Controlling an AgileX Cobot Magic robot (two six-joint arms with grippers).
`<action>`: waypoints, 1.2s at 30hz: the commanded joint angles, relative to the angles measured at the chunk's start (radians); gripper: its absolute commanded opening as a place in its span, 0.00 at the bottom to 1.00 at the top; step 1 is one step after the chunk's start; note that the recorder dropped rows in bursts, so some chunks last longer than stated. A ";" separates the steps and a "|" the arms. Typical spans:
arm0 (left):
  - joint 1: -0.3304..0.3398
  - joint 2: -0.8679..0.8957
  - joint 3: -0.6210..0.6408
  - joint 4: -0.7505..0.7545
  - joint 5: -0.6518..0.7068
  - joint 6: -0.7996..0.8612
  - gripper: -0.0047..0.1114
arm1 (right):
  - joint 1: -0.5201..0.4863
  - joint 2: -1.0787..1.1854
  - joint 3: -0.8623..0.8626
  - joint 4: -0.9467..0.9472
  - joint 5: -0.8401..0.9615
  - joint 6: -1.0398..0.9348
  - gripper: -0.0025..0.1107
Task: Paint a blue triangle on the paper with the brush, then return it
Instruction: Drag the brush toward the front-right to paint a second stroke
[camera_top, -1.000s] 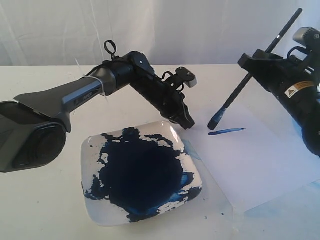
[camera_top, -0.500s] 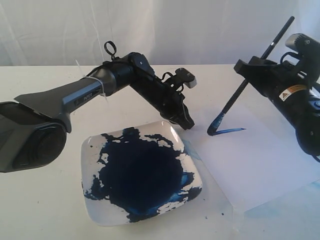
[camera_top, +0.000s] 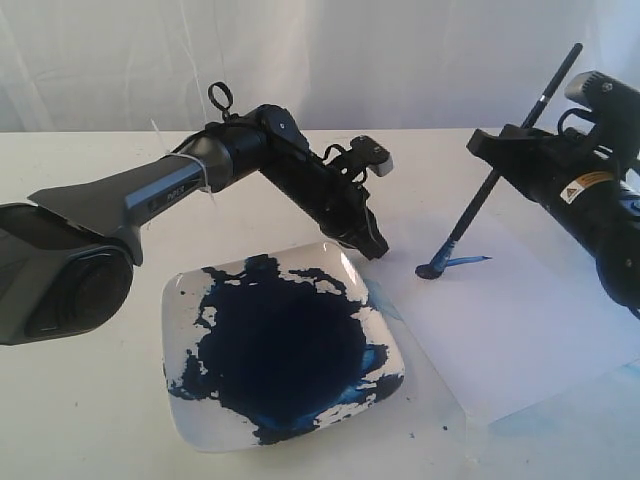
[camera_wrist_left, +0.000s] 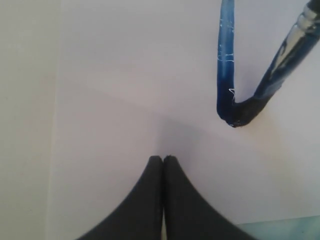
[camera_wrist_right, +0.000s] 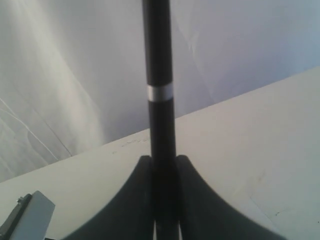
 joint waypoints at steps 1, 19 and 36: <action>-0.002 0.006 -0.004 -0.011 0.022 -0.002 0.04 | 0.000 -0.035 -0.003 -0.001 0.057 -0.063 0.02; -0.002 0.006 -0.004 -0.011 0.022 -0.002 0.04 | 0.000 -0.162 -0.001 0.239 0.308 -0.364 0.02; -0.002 0.006 -0.004 -0.011 0.022 -0.002 0.04 | 0.000 -0.185 -0.001 0.362 0.371 -0.507 0.02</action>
